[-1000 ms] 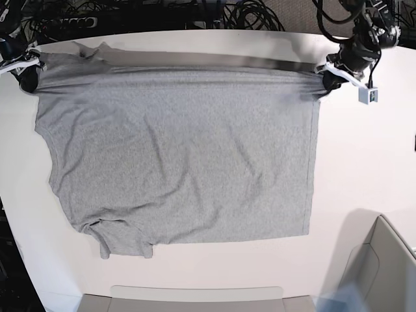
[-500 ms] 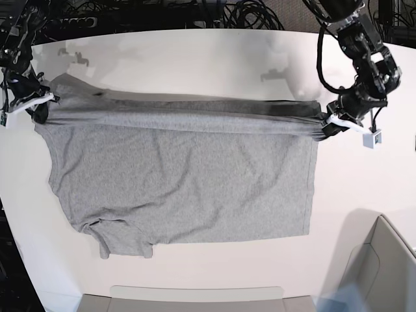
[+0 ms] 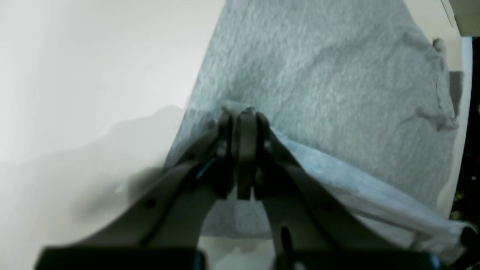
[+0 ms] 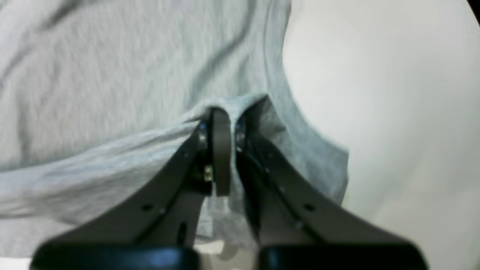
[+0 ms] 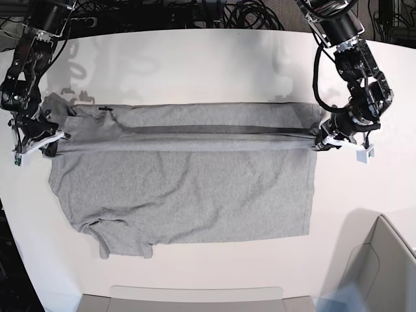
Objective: Fold the T-shirt properly
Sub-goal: 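Lift the shoulder edge with both grippers and fold it toward the hem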
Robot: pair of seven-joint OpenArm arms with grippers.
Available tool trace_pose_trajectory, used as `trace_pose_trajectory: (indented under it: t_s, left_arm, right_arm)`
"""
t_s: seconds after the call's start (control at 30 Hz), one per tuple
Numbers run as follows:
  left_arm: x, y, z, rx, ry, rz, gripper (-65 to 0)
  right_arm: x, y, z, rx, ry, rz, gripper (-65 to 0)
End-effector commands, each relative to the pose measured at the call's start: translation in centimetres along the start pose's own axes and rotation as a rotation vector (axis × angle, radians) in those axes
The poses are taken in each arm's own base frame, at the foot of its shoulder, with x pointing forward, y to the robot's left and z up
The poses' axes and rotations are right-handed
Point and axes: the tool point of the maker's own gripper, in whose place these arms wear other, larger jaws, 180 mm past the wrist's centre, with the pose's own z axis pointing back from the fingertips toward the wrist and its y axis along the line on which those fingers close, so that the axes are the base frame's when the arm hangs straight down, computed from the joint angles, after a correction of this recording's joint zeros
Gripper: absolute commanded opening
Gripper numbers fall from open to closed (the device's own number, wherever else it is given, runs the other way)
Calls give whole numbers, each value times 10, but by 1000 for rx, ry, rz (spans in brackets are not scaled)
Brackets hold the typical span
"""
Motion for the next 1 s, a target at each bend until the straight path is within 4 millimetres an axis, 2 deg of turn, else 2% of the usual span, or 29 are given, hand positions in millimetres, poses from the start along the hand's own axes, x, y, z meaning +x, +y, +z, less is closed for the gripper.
trace_pose_trajectory:
  t_s: [0.0,0.17,0.27,0.4,0.5,0.63,0.73,0.83,0.97]
  left_arm:
    - [20,-6,0,-9,-48,-31,-650]
    - [15,-2,-19,1,-40,-46,-650]
    - [13,0,-23,5,-41,-36,-650]
    - [17,1,-23,18,-52,-47,-650]
    - [37,-4,-25,52,-86,-93,-650]
    - [49,-22,-32,82,-99,-197,-650]
    - [59,-27,-33,94,-139,-230,-650]
    - [61,-22,-42,100,-123,-202,-650]
    - [50,-10,-58,114,-85,-170,-650]
  right_arm:
    - [27,-7,1,-19,-67,17,-650]
    - [38,-6,-18,-6,-67,5,-650]
    - [35,-6,-30,-3,-74,19,-650]
    - [29,4,-46,21,-60,44,-650]
    - [36,5,-51,24,-69,25,-650]
    - [41,7,-54,27,-74,15,-650]
    - [45,11,-56,35,-80,20,-650]
    - [46,17,-57,47,-76,35,-650]
    - [39,14,-62,42,-55,23,-650]
